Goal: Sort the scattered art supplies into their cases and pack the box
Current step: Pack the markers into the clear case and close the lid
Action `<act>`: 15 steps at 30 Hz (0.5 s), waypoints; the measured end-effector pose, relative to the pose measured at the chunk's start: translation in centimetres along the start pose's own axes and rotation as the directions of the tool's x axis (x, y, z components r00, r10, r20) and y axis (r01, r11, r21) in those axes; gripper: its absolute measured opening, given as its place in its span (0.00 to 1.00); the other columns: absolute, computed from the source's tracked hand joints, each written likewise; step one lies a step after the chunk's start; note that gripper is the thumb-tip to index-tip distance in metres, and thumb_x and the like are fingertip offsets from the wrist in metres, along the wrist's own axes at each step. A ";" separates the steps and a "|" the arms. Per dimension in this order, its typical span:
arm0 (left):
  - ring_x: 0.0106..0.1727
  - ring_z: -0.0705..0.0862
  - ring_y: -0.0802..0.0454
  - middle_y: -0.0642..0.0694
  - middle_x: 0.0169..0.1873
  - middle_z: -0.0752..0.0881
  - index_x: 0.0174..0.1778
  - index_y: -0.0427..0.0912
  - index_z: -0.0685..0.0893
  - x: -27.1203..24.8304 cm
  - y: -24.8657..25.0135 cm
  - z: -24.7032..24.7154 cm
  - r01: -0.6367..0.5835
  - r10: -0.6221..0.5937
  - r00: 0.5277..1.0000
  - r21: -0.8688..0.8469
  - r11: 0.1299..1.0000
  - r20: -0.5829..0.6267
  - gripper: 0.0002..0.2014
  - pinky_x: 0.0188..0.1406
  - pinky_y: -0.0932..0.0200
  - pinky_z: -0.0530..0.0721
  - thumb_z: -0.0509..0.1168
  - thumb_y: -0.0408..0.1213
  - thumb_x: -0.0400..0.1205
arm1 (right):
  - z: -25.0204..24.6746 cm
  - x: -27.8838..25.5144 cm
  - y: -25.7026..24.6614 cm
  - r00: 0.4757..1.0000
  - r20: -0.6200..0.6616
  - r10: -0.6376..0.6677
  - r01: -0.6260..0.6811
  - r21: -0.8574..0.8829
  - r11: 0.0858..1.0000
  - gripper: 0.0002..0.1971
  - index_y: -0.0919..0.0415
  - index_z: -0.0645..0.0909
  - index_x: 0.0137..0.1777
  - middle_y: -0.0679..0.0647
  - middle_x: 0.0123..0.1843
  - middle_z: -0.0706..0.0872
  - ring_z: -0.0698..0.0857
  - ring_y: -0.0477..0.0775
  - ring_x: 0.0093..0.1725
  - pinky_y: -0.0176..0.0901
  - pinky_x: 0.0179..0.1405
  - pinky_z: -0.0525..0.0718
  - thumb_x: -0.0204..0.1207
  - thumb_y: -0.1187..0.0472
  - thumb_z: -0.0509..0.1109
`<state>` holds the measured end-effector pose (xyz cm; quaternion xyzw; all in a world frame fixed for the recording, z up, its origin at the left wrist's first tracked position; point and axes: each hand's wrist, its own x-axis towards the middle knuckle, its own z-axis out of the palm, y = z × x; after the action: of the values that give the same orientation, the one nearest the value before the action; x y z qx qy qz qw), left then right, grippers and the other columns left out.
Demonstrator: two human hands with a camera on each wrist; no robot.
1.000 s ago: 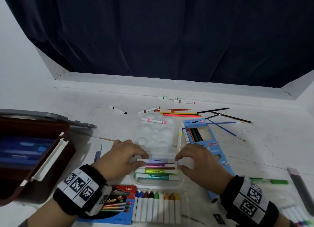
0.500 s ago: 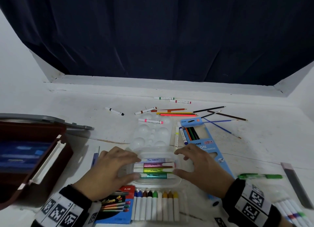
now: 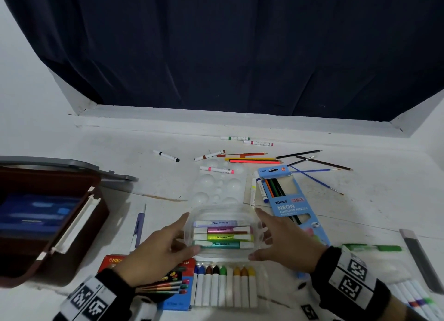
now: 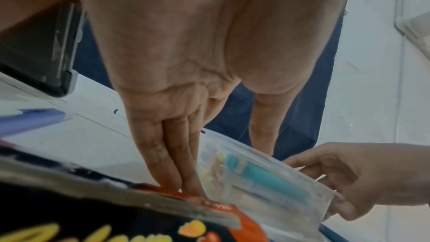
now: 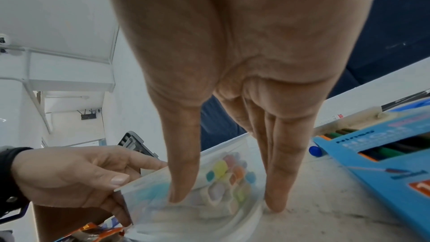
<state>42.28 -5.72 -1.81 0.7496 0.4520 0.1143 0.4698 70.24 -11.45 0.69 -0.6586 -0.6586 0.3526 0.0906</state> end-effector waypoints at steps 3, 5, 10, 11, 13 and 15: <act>0.60 0.88 0.59 0.63 0.61 0.88 0.75 0.72 0.67 0.0 0.3 -0.2 0.021 -0.021 1.000 -0.031 0.999 0.017 0.28 0.62 0.54 0.87 0.69 0.50 0.82 | 0.1 0.2 -0.2 1.000 -0.026 0.002 -0.002 0.004 1.000 0.47 0.53 0.59 0.82 0.47 0.63 0.80 0.83 0.44 0.55 0.39 0.57 0.85 0.68 0.45 0.81; 0.60 0.88 0.61 0.67 0.59 0.88 0.71 0.73 0.68 0.0 0.6 -0.5 0.016 -0.015 1.000 -0.034 0.999 0.013 0.25 0.63 0.60 0.85 0.69 0.46 0.83 | 0.1 0.6 -0.4 1.000 -0.023 -0.007 0.008 0.017 1.000 0.48 0.54 0.58 0.83 0.48 0.64 0.80 0.83 0.45 0.56 0.41 0.59 0.85 0.69 0.46 0.81; 0.59 0.88 0.59 0.64 0.58 0.89 0.70 0.72 0.71 -0.2 0.3 -2.1 0.048 -0.047 0.999 -0.038 0.998 0.010 0.24 0.63 0.63 0.83 0.70 0.44 0.83 | 0.0 1.7 -1.2 0.998 0.004 -0.060 0.060 0.034 0.998 0.48 0.54 0.58 0.83 0.50 0.65 0.82 0.85 0.44 0.55 0.45 0.60 0.86 0.68 0.47 0.82; 0.59 0.88 0.60 0.65 0.58 0.89 0.69 0.74 0.71 -0.3 0.1 -2.4 0.061 -0.062 0.998 -0.036 0.997 -0.003 0.25 0.60 0.62 0.85 0.70 0.45 0.83 | 0.1 2.0 -1.4 0.998 0.002 -0.069 0.069 0.034 0.997 0.48 0.55 0.58 0.83 0.50 0.65 0.82 0.85 0.45 0.56 0.46 0.60 0.87 0.68 0.47 0.82; 0.58 0.88 0.62 0.69 0.56 0.88 0.66 0.78 0.69 -0.6 -0.4 -3.0 0.087 -0.088 0.995 -0.030 0.996 -0.041 0.26 0.57 0.65 0.85 0.71 0.45 0.81 | 0.3 2.5 -1.9 0.997 0.011 -0.077 0.076 0.041 0.996 0.47 0.55 0.59 0.83 0.51 0.67 0.81 0.85 0.46 0.57 0.46 0.61 0.86 0.69 0.48 0.81; 0.57 0.88 0.63 0.69 0.56 0.88 0.66 0.79 0.66 -0.8 -0.8 -3.5 0.119 -0.122 0.990 -0.046 0.992 -0.064 0.29 0.59 0.64 0.85 0.73 0.45 0.80 | 0.5 3.0 -2.4 0.996 0.021 -0.084 0.083 0.044 0.996 0.47 0.55 0.58 0.84 0.52 0.69 0.80 0.84 0.47 0.58 0.45 0.62 0.85 0.70 0.49 0.81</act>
<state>39.26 -4.11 -0.40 0.7066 0.5093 0.1204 0.4762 67.66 -8.56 0.76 -0.6243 -0.6787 0.3702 0.1120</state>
